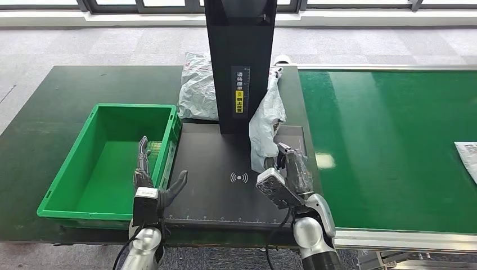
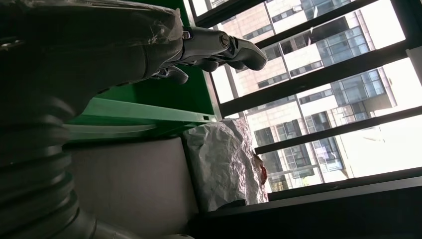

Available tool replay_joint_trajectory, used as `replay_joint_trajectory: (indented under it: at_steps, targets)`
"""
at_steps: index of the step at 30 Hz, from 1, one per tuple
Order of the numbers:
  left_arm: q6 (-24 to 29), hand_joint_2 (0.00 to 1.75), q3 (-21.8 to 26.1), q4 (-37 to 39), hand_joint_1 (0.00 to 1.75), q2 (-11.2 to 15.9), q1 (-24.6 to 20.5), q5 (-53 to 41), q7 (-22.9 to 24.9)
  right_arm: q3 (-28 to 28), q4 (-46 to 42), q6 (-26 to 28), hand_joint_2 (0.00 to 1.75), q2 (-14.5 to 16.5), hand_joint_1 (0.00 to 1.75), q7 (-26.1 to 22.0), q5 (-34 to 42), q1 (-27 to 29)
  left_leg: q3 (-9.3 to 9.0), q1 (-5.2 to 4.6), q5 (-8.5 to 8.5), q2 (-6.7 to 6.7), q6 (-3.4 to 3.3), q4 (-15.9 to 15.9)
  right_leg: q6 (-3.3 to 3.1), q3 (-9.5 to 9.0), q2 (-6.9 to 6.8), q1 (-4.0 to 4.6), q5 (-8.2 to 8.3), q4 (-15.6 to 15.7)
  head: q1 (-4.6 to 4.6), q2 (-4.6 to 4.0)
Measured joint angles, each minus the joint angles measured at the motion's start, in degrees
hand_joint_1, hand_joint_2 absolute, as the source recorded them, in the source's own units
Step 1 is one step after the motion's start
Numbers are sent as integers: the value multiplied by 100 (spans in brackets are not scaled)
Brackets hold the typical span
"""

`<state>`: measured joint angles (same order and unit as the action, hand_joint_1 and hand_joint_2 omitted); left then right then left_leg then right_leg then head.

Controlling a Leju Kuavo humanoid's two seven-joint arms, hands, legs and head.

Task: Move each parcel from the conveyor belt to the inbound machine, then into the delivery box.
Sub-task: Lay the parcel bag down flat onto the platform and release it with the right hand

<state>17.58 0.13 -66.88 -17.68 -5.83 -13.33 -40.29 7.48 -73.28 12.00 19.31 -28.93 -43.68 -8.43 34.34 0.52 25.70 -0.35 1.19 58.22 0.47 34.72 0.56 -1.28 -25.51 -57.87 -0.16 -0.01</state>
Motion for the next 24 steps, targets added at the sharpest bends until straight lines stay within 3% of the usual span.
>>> replay_joint_trajectory:
  at_steps: [9,13,14,18,24]
  targets:
    - [13,175,-63,99,0,0,-25,0,-2,607,431,-483,175,13,175,-39,363,-152,0,1,-4,-1,6,-1,-2,-3,-3,11,0,0,1,-1]
    - [40,175,-97,131,0,0,-37,16,-1,732,649,-654,175,19,28,18,481,-201,0,1,-4,-1,6,-1,-2,-5,-2,11,0,0,1,1]
    - [58,175,-108,141,0,0,-41,25,-1,780,732,-678,175,22,28,54,539,-221,0,1,-4,-1,6,-1,-2,-5,-2,11,0,0,1,0]
    - [114,175,-148,176,0,0,-52,37,-2,988,1032,-570,175,29,0,151,750,-294,0,1,-5,-3,5,-1,-2,-7,-4,11,0,0,1,-1]
    - [117,175,-161,215,0,0,-62,56,-2,1120,1301,-476,175,37,0,185,977,-375,-2,1,-5,-3,5,-1,-2,-9,-5,10,0,0,1,0]
